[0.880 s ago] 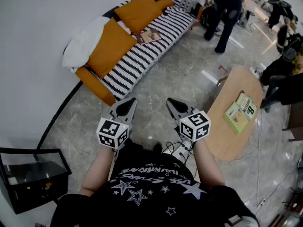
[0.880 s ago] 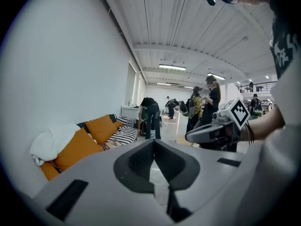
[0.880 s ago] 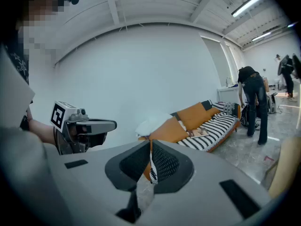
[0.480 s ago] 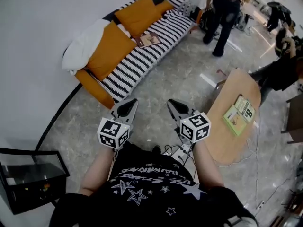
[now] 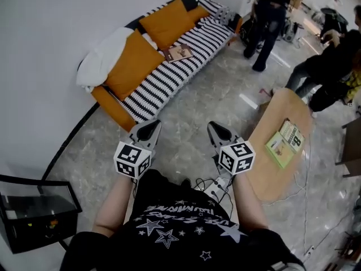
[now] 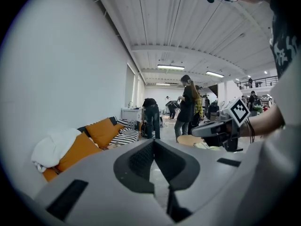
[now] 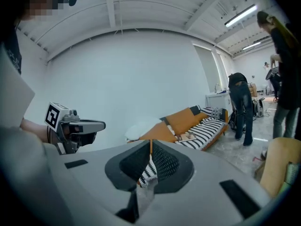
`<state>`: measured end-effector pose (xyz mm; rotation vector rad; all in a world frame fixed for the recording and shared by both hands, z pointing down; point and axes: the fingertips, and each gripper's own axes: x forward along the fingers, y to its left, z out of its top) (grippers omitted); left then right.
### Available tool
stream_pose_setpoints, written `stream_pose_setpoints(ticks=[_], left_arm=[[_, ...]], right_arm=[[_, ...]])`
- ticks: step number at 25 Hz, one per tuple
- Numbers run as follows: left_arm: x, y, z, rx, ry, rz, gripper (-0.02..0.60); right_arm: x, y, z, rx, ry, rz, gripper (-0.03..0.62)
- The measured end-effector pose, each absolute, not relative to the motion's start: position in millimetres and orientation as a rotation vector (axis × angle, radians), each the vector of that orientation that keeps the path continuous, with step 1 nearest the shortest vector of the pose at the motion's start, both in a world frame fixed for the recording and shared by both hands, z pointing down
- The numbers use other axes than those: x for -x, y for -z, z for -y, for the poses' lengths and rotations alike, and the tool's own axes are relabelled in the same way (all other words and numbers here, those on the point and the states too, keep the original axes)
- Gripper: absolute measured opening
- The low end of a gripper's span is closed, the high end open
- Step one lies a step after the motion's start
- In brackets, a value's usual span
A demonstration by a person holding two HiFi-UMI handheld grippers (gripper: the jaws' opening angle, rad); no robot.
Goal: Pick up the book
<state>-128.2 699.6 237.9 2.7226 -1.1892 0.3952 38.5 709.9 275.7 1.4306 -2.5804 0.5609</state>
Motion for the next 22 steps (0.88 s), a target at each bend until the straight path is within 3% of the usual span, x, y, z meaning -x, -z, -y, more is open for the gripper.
stream_pose_setpoints(ticks=[9,22], left_arm=[[146.4,-271.9,-680.6,-2.647,-0.394,1.150,0.005],[159.6,-264.9,-549.2,-2.697,-0.343,1.033,0.005]], right_arm=[[-35.7,-297.4,-679.4,-1.474,-0.598,2.482,0.034],[-26.5,-292.0,-568.1,-1.579,-0.583,2.391,0.034]])
